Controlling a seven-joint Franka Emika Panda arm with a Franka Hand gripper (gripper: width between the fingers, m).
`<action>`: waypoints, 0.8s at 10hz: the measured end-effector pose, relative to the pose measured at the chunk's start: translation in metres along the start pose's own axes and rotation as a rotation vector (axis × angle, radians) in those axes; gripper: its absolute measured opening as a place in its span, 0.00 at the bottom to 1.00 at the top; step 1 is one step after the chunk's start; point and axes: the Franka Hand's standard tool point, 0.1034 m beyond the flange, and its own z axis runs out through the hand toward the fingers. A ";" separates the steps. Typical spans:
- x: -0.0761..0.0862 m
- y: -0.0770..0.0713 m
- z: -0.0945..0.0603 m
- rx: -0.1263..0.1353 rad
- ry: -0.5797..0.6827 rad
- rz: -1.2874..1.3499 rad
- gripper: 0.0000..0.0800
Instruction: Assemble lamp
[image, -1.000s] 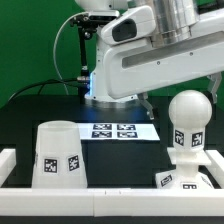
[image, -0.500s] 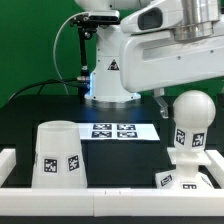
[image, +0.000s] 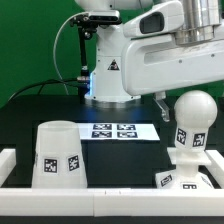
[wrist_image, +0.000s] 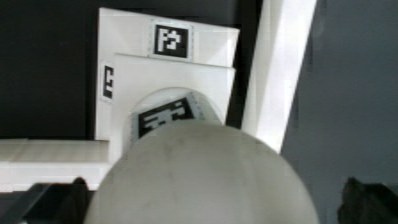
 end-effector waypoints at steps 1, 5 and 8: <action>0.002 -0.002 -0.002 -0.034 0.001 -0.037 0.87; 0.006 -0.005 -0.001 -0.084 0.024 -0.151 0.87; 0.006 -0.005 -0.001 -0.084 0.024 -0.151 0.72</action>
Offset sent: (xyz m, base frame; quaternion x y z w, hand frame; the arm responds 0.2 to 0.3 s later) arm 0.0014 -0.0115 -0.0061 -0.0187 0.0410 -0.1008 0.9939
